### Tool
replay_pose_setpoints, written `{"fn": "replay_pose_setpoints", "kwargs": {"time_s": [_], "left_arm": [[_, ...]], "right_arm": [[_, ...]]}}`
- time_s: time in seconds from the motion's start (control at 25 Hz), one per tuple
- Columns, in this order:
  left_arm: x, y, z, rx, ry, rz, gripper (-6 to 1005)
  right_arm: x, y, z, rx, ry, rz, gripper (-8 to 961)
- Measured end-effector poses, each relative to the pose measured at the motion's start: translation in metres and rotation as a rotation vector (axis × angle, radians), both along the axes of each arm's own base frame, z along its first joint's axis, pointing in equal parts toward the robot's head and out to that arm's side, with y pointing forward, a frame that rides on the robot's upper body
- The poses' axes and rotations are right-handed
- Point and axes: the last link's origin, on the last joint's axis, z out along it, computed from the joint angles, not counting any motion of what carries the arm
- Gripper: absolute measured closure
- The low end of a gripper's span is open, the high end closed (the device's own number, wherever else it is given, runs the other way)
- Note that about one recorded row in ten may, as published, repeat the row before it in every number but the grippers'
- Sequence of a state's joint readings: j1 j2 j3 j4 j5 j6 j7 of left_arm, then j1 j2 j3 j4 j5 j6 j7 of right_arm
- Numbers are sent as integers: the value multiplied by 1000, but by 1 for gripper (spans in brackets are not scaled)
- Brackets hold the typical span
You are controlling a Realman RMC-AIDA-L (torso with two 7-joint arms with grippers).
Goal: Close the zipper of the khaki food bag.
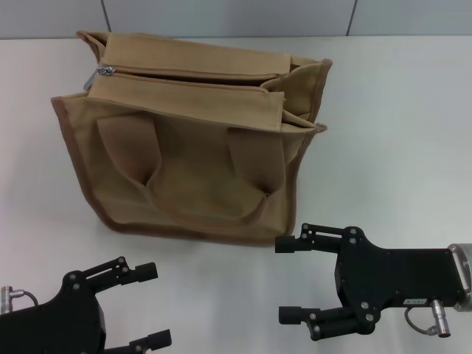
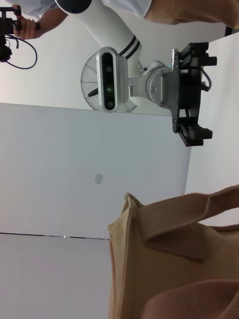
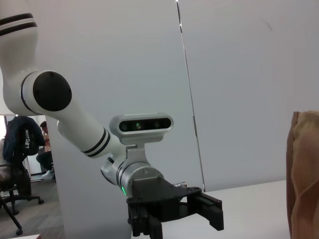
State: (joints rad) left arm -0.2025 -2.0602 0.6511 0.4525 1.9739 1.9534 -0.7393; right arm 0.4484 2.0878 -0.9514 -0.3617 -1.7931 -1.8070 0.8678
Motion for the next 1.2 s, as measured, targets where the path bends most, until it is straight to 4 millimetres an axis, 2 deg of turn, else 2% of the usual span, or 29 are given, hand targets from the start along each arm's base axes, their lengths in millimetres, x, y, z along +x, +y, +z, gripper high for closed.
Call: {"fn": "replay_pose_setpoints", "kwargs": {"time_s": [0.44, 0.64, 0.8, 0.88, 1.04, 1.2], "left_arm": [[-2, 4, 3, 46, -1, 20, 221], [-17, 19, 23, 380, -28, 143, 223], [-30, 43, 40, 619, -68, 316, 224], [-34, 56, 44, 674, -78, 377, 225], [-35, 83, 45, 712, -64, 445, 227], [-27, 102, 34, 678, -51, 446, 229]], "right_arm": [[0, 0, 0, -1, 2, -2, 121], [-2, 0, -2, -3, 14, -9, 121], [-5, 1, -6, -10, 20, -8, 122], [-5, 2, -7, -8, 16, -14, 122], [-6, 4, -11, -15, 13, -24, 122], [-6, 4, -13, -14, 9, -28, 121]]}}
